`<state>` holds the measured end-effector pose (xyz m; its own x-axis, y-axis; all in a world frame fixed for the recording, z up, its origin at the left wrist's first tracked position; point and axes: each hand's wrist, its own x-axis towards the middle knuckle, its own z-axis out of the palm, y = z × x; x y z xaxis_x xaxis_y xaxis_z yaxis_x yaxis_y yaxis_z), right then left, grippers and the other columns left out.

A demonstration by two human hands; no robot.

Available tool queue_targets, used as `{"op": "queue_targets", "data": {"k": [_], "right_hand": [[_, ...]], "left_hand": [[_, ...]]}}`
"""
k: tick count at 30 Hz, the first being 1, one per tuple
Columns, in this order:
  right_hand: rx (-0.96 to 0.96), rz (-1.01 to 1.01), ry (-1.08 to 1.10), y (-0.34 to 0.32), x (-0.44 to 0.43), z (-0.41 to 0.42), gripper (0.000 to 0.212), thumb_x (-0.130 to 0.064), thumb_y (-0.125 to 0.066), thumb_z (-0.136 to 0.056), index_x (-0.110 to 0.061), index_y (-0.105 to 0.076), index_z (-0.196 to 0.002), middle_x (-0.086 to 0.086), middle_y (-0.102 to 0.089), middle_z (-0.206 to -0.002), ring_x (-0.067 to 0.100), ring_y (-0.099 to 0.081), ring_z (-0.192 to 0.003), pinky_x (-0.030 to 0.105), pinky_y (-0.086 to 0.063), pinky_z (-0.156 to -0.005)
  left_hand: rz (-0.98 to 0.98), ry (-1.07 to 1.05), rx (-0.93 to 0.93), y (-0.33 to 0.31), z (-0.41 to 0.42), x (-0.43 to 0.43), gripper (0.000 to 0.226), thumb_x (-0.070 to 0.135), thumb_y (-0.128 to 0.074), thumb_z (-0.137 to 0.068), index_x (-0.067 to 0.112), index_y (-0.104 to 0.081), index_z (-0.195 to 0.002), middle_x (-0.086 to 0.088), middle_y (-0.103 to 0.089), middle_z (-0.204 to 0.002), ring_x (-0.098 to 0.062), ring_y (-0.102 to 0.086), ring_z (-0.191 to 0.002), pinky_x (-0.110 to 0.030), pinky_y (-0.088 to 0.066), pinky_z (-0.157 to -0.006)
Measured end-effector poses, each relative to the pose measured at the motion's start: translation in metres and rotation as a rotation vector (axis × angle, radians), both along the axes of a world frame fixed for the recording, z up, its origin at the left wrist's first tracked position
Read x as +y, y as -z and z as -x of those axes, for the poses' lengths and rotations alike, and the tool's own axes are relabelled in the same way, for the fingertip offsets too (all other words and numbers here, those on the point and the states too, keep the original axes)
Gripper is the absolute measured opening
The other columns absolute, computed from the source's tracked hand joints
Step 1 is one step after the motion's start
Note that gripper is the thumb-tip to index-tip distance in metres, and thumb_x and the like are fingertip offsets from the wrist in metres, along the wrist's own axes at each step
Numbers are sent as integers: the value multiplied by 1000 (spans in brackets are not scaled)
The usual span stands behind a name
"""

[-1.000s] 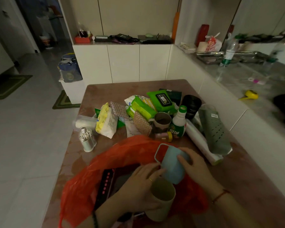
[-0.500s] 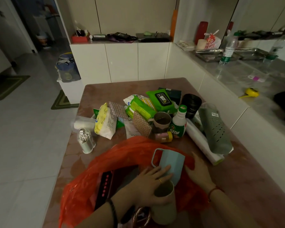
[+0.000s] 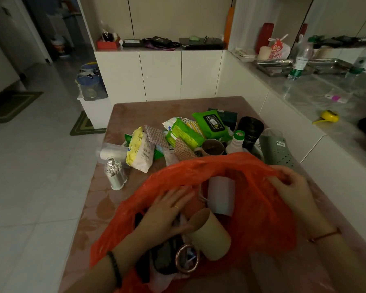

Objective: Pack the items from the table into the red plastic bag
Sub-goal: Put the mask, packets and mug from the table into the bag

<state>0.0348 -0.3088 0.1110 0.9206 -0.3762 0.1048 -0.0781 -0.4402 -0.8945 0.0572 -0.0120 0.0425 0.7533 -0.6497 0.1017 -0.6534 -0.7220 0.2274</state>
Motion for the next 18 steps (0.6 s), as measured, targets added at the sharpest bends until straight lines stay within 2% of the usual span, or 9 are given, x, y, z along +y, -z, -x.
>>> {"op": "queue_targets", "data": {"k": [2, 4, 6, 8, 10, 11, 13, 16, 18], "right_hand": [[163, 10, -57, 2, 1, 20, 39, -11, -67, -80, -25, -56, -114, 8, -62, -105, 6, -60, -76, 14, -52, -65], [364, 35, -89, 12, 5, 39, 72, -16, -72, -76, -21, -34, -137, -2, -46, -118, 14, -51, -101, 30, -46, -88], [471, 14, -104, 27, 8, 57, 61, -8, -69, -78, -10, -40, -132, 0, -49, -116, 16, -51, -99, 31, -42, -92], [560, 16, -45, 39, 5, 65, 26, 5, -59, -83, 0, -56, -109, 7, -71, -89, 14, -64, -68, 27, -54, -73], [574, -2, -26, 40, 0, 65, 21, 12, -48, -87, 8, -56, -105, 3, -68, -57, 10, -62, -44, 14, -50, -44], [587, -4, -32, 35, -1, 64, 23, 13, -46, -87, 7, -55, -107, 3, -64, -58, 14, -60, -46, 10, -45, -38], [645, -43, -87, 23, -10, 63, 27, 11, -52, -85, 2, -55, -110, 2, -56, -68, 14, -53, -58, 5, -40, -37], [693, 195, -224, -6, -22, 56, 100, -42, -86, -44, -13, -44, -130, -3, -56, -89, 12, -57, -77, 9, -51, -67], [558, 255, -228, -25, -28, 42, 121, -64, -79, -30, -23, -35, -135, -2, -52, -104, 19, -57, -91, 34, -51, -89]], "left_hand": [[-20, -121, -159, 0, 0, 26, 87, 62, -51, -72, 33, -11, -145, -4, -42, -145, -26, -41, -132, -40, -26, -110], [-26, -239, -249, -1, 2, 50, 99, 53, -68, -65, 33, -13, -146, -12, -42, -144, -30, -34, -133, -42, -19, -113], [-54, -416, -233, -7, 10, 69, 101, 50, -75, -61, 30, -22, -144, -16, -42, -143, -36, -34, -132, -50, -26, -110], [-11, -612, -26, -15, 17, 84, 85, 52, -68, -72, 28, -27, -142, -13, -56, -130, -31, -55, -114, -42, -45, -96], [113, -662, 189, -20, 23, 94, 52, 55, -56, -79, 22, -54, -120, -4, -69, -90, -14, -63, -73, -24, -49, -66], [176, -635, 224, -20, 22, 98, 35, 52, -56, -80, 21, -63, -93, 1, -65, -71, -5, -57, -58, -18, -44, -55], [295, -587, 300, -23, 20, 99, 29, 37, -59, -85, 26, -52, -60, 8, -52, -52, -3, -55, -48, -14, -41, -49], [340, -574, 456, -27, 15, 103, 30, 39, -56, -86, 20, -57, -62, 8, -56, -52, -2, -55, -51, -16, -42, -55], [361, -630, 466, -29, 9, 111, 33, 43, -53, -87, 15, -61, -72, 7, -61, -58, -5, -56, -56, -22, -45, -59]]}}
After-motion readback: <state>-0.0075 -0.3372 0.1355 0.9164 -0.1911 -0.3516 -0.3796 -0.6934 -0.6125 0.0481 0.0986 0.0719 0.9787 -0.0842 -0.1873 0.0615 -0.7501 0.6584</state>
